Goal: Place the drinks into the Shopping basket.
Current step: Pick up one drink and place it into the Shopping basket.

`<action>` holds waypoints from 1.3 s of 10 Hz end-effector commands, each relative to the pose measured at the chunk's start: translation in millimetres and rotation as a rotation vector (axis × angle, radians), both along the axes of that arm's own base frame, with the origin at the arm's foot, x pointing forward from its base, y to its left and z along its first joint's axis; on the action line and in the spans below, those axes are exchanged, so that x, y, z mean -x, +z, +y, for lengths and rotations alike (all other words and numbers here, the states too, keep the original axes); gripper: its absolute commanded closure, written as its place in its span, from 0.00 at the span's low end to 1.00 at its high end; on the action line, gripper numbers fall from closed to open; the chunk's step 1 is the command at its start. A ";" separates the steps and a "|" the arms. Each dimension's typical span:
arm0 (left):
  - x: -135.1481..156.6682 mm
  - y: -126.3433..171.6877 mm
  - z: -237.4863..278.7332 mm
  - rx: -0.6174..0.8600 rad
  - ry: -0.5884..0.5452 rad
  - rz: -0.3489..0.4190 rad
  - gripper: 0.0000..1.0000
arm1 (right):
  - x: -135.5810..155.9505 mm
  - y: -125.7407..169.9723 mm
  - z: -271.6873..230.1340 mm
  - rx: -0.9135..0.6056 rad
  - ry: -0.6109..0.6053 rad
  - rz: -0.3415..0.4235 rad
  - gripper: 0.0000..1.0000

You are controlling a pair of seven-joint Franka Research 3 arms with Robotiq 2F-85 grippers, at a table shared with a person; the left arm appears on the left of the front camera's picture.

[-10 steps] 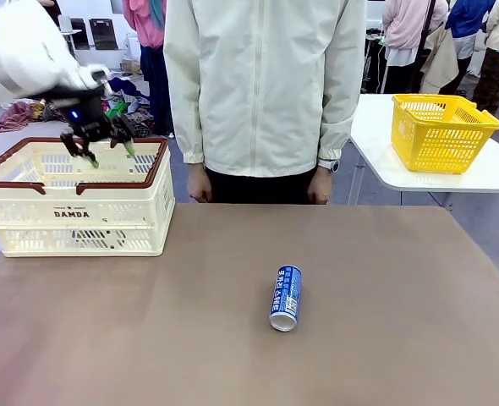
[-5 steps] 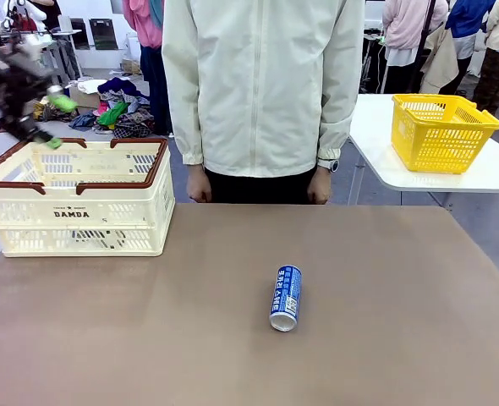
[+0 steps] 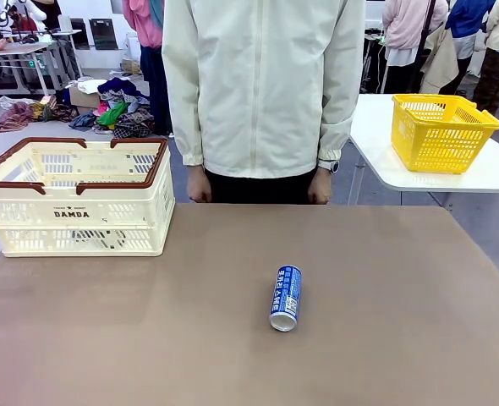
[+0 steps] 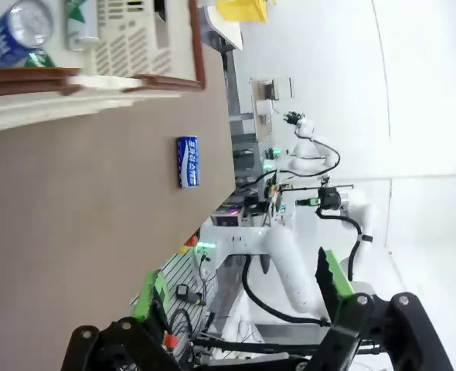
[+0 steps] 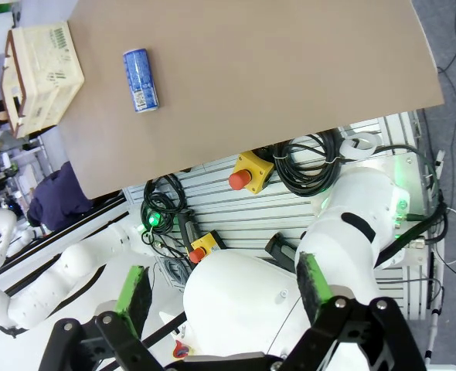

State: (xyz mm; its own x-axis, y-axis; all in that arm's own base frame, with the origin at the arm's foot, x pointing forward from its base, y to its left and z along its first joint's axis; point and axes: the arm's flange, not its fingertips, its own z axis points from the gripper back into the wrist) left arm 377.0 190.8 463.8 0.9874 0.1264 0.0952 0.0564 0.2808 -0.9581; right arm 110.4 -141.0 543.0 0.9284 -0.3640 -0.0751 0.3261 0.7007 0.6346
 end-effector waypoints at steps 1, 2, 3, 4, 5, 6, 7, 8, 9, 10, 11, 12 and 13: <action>-36.2 -6.5 -0.8 0.000 -0.006 0.003 0.00 | 10.4 0.7 -1.1 -0.007 0.016 -0.020 0.00; -52.2 -3.1 1.0 0.003 0.054 0.044 0.00 | 10.4 0.7 -1.1 -0.007 0.016 -0.020 0.00; -13.4 -15.0 3.5 0.007 0.007 0.020 0.00 | 10.4 0.7 -1.1 -0.007 0.016 -0.020 0.00; -13.4 -15.0 3.5 0.007 0.007 0.020 0.00 | 10.4 0.7 -1.1 -0.007 0.016 -0.020 0.00; -13.4 -15.0 3.5 0.007 0.007 0.020 0.00 | 10.4 0.7 -1.1 -0.007 0.016 -0.020 0.00; -13.4 -15.0 3.5 0.007 0.007 0.020 0.00 | 10.4 0.7 -1.1 -0.007 0.016 -0.020 0.00; -13.4 -15.0 3.5 0.007 0.007 0.020 0.00 | 10.4 0.7 -1.1 -0.007 0.016 -0.020 0.00; -13.4 -15.0 3.5 0.007 0.007 0.020 0.00 | 10.4 0.7 -1.1 -0.007 0.016 -0.020 0.00; -13.4 -15.0 3.5 0.007 0.007 0.020 0.00 | 10.4 0.7 -1.1 -0.007 0.016 -0.020 0.00; -13.4 -15.0 3.5 0.007 0.007 0.020 0.00 | 10.4 0.7 -1.1 -0.007 0.016 -0.020 0.00; -13.4 -15.0 3.5 0.007 0.007 0.020 0.00 | 10.4 0.7 -1.1 -0.007 0.016 -0.020 0.00; -13.4 -15.0 3.5 0.007 0.007 0.020 0.00 | 10.4 0.7 -1.1 -0.007 0.016 -0.020 0.00; -13.4 -15.0 3.5 0.007 0.007 0.020 0.00 | 10.4 0.7 -1.1 -0.007 0.016 -0.020 0.00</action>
